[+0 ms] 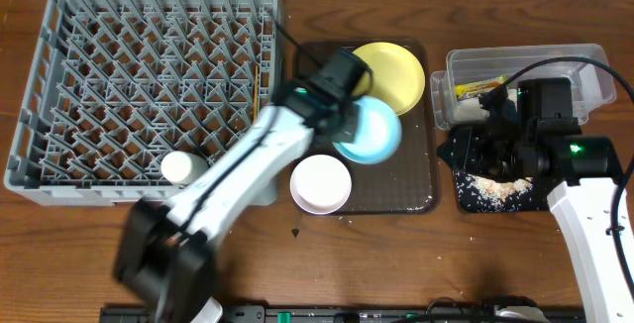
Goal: Sort waste into correct bins and load items into the dishwasher
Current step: 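Carry the blue bowl into the dish rack and release it, then reach the left gripper to the pink bowl and grasp its rim, then lift the pink bowl with the left gripper and carry it over the rack, then lower the pink bowl into the rack slots with the left gripper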
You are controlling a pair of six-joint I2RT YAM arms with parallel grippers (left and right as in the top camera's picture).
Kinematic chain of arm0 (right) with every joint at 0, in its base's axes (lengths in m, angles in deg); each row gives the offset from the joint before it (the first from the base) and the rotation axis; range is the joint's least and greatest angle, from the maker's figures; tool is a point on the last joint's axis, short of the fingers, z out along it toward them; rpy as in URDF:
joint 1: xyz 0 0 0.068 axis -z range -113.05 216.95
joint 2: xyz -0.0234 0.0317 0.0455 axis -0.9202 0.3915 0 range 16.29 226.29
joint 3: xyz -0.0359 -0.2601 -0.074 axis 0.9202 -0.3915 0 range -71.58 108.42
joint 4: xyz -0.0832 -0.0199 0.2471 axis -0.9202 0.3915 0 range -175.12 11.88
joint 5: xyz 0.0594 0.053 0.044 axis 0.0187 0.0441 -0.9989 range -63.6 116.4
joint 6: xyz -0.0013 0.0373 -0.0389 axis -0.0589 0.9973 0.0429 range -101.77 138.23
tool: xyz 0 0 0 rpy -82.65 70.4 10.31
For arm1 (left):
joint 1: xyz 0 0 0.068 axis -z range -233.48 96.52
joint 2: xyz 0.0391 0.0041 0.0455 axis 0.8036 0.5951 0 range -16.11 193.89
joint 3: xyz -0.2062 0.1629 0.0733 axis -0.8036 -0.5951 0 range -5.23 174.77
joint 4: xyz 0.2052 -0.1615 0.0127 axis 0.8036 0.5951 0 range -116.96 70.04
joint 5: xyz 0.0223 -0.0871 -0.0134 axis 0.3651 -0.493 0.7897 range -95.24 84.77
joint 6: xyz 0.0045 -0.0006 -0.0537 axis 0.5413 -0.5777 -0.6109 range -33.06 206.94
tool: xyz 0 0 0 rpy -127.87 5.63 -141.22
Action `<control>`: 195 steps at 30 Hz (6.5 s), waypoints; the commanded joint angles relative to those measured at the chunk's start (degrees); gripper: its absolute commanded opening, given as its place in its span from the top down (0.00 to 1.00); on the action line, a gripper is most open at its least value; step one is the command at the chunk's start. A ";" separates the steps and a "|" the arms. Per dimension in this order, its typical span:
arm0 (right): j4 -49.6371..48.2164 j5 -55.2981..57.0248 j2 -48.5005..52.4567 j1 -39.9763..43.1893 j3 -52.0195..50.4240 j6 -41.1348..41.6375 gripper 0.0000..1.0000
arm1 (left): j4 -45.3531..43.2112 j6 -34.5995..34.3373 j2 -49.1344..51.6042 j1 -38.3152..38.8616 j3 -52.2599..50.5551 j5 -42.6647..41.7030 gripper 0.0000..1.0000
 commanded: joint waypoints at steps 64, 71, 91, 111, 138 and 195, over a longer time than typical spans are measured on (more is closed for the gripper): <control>0.09 0.11 -0.61 0.48 0.92 -0.94 0.54 | -1.79 16.35 5.73 -11.67 0.35 35.43 0.37; 0.50 0.11 -0.61 0.48 0.92 -0.94 0.54 | 3.10 15.50 -7.56 -10.36 0.35 8.20 0.68; 0.50 0.09 -0.61 0.46 0.92 -0.90 0.53 | -14.10 -11.43 -3.89 7.26 -25.99 1.36 0.92; 0.66 0.09 -0.61 0.46 0.92 -0.90 0.54 | -9.66 -2.69 -5.42 7.34 -14.75 -12.48 0.39; 0.50 0.09 -0.61 0.48 0.92 -0.90 0.53 | -4.98 0.07 -3.26 -0.28 -13.79 -9.68 0.92; 0.31 0.13 -0.61 0.48 0.92 -0.94 0.51 | -28.79 40.30 6.75 -31.08 -11.52 68.17 0.92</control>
